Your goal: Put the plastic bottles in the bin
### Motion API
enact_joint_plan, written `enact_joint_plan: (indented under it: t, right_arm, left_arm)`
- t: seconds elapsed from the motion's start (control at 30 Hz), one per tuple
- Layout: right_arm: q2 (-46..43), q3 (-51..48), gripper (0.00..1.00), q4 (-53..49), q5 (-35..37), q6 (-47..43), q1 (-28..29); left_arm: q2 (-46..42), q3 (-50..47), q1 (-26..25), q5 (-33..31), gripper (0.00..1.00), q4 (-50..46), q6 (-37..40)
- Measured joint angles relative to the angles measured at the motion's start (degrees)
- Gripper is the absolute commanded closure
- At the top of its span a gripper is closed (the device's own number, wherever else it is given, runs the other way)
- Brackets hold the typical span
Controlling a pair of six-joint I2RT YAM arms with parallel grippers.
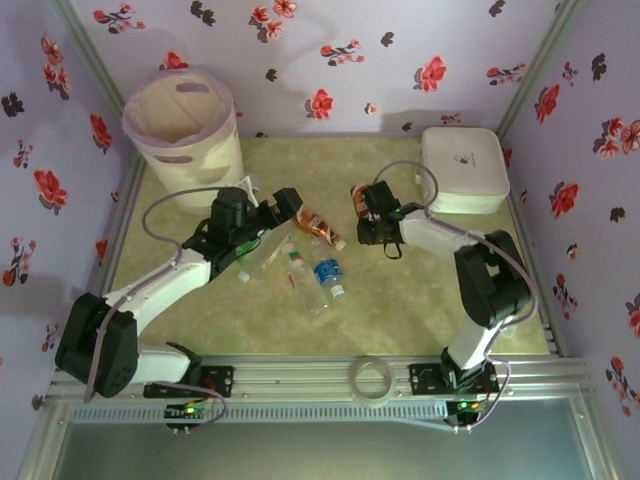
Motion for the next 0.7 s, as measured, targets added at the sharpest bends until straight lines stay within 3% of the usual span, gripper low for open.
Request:
enact_joint_plan:
  t: [0.27,0.7]
  right_arm:
    - [-14.99,-4.90,0.61,1.88,-6.47,-1.03,1.92]
    - [-15.72,-7.15,0.61,9.27,-20.13,-2.19,5.49]
  left_arm:
    - [4.42,0.98,-1.11,4.02,0.00,7.69,-1.20]
    - [15.02,7.69,-6.64,8.59,0.03,11.85,-2.21]
